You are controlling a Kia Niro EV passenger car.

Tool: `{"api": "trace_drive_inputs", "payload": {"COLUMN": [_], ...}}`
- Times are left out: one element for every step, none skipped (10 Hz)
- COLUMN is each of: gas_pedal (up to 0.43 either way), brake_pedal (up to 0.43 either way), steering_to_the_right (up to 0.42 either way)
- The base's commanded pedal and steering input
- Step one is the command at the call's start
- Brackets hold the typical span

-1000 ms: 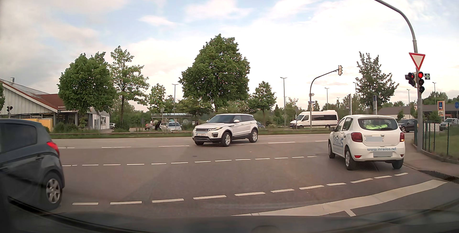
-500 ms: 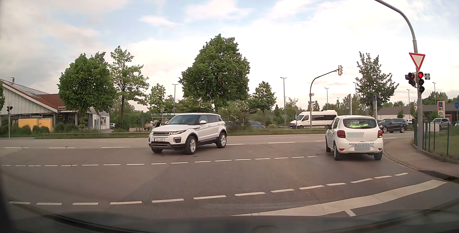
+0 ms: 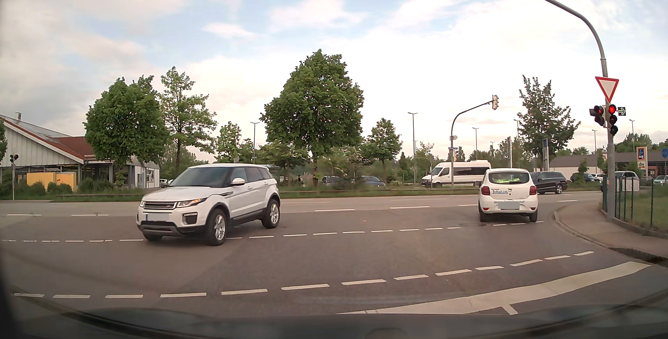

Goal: Follow the waypoints while adhering to traffic rules and regulations

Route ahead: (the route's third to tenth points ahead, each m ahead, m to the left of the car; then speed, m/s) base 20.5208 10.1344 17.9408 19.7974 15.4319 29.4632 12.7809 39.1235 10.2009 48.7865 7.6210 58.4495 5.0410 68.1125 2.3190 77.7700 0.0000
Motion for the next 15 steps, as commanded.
{"api": "trace_drive_inputs", "payload": {"gas_pedal": [0.000, 0.000, 0.000, 0.000, 0.000, 0.000, 0.000, 0.000, 0.000, 0.000, 0.000, 0.000, 0.000, 0.000, 0.000], "brake_pedal": [0.360, 0.360, 0.360, 0.360, 0.360, 0.360, 0.360, 0.366, 0.360, 0.360, 0.360, 0.360, 0.360, 0.360, 0.360], "steering_to_the_right": [-0.002, -0.001, -0.001, -0.001, -0.001, -0.001, -0.001, -0.001, -0.001, -0.001, -0.001, -0.001, -0.001, -0.001, -0.001]}}
